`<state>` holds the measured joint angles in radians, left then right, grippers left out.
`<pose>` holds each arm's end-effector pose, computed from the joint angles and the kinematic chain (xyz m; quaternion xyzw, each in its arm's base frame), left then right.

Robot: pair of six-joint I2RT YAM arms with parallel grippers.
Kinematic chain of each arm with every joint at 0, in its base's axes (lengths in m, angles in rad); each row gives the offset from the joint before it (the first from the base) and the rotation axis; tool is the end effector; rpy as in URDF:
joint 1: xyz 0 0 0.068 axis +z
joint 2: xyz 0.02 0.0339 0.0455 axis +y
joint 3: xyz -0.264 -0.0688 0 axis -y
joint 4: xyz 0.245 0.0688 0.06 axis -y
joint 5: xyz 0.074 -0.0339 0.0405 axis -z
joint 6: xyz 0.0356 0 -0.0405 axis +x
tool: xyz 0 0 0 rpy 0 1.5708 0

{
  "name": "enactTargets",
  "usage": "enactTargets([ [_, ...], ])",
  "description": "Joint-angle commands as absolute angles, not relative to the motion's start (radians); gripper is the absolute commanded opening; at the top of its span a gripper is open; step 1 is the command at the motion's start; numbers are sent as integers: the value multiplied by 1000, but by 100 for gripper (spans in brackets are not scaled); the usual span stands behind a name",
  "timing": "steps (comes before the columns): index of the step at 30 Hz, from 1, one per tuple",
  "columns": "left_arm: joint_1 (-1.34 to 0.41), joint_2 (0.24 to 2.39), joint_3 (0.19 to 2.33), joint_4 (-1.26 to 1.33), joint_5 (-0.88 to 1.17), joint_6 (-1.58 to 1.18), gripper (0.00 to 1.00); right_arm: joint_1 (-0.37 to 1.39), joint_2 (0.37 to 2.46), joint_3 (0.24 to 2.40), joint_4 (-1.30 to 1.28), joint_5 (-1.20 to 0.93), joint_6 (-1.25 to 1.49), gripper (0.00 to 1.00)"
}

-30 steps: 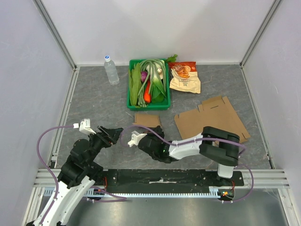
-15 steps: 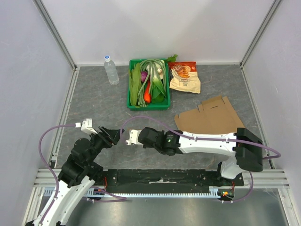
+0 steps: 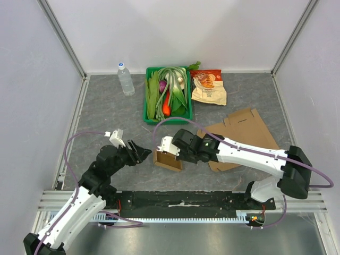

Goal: Fold the paper box

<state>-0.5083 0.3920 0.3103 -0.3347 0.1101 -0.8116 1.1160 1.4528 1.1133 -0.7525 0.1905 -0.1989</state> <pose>0.1074 -0.0643 0.2099 -0.0967 0.8317 -0.3705 0.4022 0.1335 0.2577 0.2539 -0.5731 0.7793 0.0216 0.2526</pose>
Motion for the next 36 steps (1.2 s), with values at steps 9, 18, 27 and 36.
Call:
enactTargets([
  [9,-514,215,163,-198,71,-960,67,1136,1500,1132,-680,190,-114,15],
  [18,-514,216,201,-363,-70,-985,70,1229,1413,1114,-595,183,-14,63],
  [27,-514,475,251,-169,46,-921,59,991,1293,1102,-471,65,352,68],
  [36,-514,654,393,-106,32,-838,43,928,1405,934,-131,-176,660,40],
])
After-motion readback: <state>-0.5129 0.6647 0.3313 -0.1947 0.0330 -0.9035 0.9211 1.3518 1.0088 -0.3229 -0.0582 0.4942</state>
